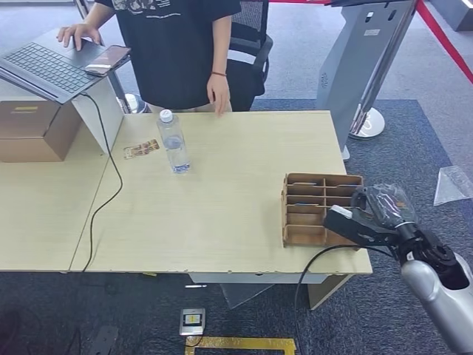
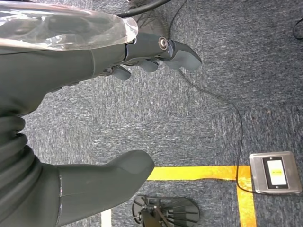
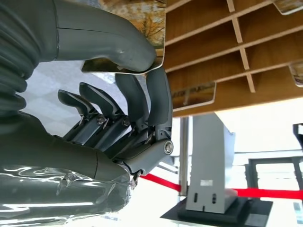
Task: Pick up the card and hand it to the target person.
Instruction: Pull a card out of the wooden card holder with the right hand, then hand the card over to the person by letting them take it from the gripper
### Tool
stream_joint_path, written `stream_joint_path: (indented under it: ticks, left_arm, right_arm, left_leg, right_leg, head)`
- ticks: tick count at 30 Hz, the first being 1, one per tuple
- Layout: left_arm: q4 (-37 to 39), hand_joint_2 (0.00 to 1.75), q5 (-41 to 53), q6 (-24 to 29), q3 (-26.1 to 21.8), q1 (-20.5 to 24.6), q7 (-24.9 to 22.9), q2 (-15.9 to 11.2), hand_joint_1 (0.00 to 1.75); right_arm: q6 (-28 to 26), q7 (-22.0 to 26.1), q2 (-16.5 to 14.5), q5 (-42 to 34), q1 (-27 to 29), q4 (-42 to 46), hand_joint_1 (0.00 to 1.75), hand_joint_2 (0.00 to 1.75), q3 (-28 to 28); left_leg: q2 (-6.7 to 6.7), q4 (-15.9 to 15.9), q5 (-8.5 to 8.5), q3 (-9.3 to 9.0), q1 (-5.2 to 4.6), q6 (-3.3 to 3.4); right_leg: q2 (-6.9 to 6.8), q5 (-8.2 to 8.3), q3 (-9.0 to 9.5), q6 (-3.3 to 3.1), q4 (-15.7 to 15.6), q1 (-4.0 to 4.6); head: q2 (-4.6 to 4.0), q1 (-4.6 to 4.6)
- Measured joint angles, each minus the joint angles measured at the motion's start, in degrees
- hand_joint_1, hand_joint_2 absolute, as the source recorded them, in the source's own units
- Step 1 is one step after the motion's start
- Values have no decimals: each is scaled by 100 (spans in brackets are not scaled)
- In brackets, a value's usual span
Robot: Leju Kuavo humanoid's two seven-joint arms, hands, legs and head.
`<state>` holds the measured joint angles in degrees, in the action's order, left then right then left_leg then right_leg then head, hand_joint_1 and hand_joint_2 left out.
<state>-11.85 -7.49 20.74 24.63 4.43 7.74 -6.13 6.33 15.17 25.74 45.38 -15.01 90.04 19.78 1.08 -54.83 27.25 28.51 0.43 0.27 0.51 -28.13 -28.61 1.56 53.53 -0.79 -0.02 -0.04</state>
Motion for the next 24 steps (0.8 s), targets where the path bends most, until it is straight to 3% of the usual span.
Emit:
stream_joint_path:
  ticks: [10, 17, 21, 24]
  left_arm:
    - [0, 175, -32, 0, 0, -2, 26, -23, 0]
    - [0, 175, -51, 1, 0, -2, 26, -30, 0]
    - [0, 175, -106, 1, 0, -2, 15, -46, 0]
    - [0, 175, -106, 11, 0, -1, 22, -49, 0]
  right_arm:
    - [957, -309, 704, -735, -963, 582, 175, 175, 166]
    - [1022, -353, 914, -765, -1193, 760, 175, 175, 265]
    - [956, -496, 1283, -991, -1846, 851, 175, 175, 409]
    - [668, -495, 1358, -985, -1994, 850, 175, 175, 459]
  left_leg:
    - [1, -1, -2, 0, -6, 1]
    - [-1, -1, -1, 3, -9, 1]
    - [1, -1, -2, 3, -8, 1]
    - [0, -1, -2, 3, -7, 1]
  right_leg:
    - [0, 2, 1, 1, 2, -5]
    - [0, 2, -3, 1, 2, -9]
    - [0, 2, -2, 1, 2, -9]
    - [1, 2, -2, 1, 2, -8]
  head:
    - [0, 1]
    - [0, 2]
    - [0, 2]
    - [0, 2]
